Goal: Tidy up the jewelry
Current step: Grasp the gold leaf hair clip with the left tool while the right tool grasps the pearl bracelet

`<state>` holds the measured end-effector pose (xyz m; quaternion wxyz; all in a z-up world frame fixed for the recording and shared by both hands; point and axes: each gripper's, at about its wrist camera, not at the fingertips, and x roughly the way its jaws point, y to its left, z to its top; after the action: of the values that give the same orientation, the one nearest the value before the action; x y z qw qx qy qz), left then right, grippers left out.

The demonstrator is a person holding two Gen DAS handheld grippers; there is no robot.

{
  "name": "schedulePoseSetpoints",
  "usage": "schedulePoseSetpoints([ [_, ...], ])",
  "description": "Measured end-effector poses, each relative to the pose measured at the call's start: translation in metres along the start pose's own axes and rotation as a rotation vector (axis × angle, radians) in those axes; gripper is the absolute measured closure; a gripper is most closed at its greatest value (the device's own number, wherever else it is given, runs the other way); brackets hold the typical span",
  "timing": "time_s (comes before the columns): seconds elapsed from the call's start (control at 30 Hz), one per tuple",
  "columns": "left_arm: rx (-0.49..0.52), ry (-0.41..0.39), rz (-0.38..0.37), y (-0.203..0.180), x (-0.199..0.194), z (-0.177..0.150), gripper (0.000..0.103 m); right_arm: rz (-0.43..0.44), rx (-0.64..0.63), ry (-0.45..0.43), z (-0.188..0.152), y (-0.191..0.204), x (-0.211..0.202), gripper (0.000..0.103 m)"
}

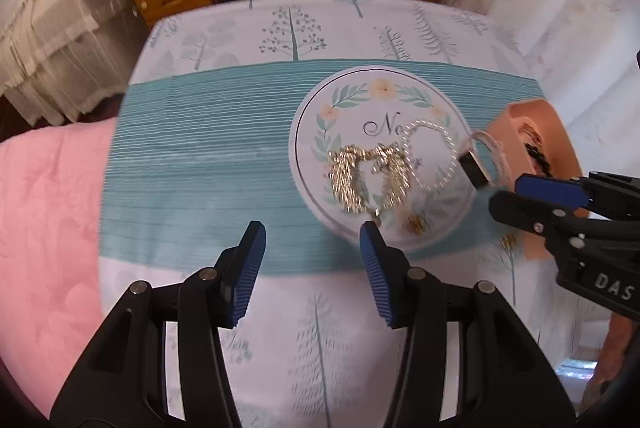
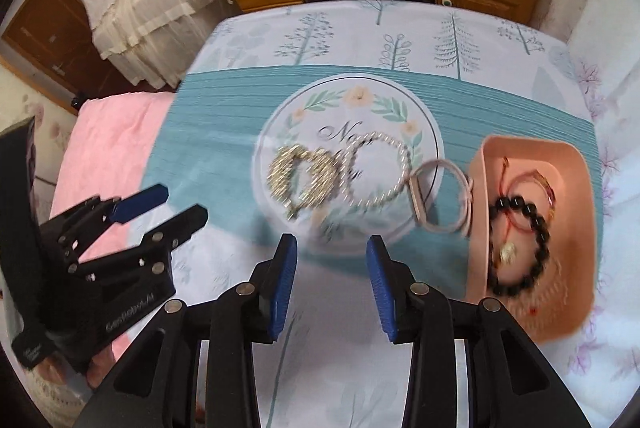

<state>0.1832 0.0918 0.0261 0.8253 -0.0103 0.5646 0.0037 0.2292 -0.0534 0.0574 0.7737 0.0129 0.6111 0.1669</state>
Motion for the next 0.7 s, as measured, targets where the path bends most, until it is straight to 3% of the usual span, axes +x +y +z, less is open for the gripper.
schedulePoseSetpoints([
  [0.2,-0.022,0.068,-0.040,-0.006,0.051,0.025,0.057,-0.095,-0.005,0.020,0.053,-0.023,0.063,0.066],
  [0.4,-0.008,0.101,-0.041,-0.013,0.077,0.036,0.057,-0.168,-0.048,0.061,0.079,-0.035,0.111,0.067],
  [0.57,-0.038,0.120,-0.045,-0.011,0.088,0.044,0.057,-0.212,-0.085,0.102,0.085,-0.040,0.133,0.087],
  [0.7,-0.039,0.133,-0.041,-0.012,0.094,0.045,0.057,-0.222,-0.124,0.087,0.087,-0.042,0.136,0.095],
])
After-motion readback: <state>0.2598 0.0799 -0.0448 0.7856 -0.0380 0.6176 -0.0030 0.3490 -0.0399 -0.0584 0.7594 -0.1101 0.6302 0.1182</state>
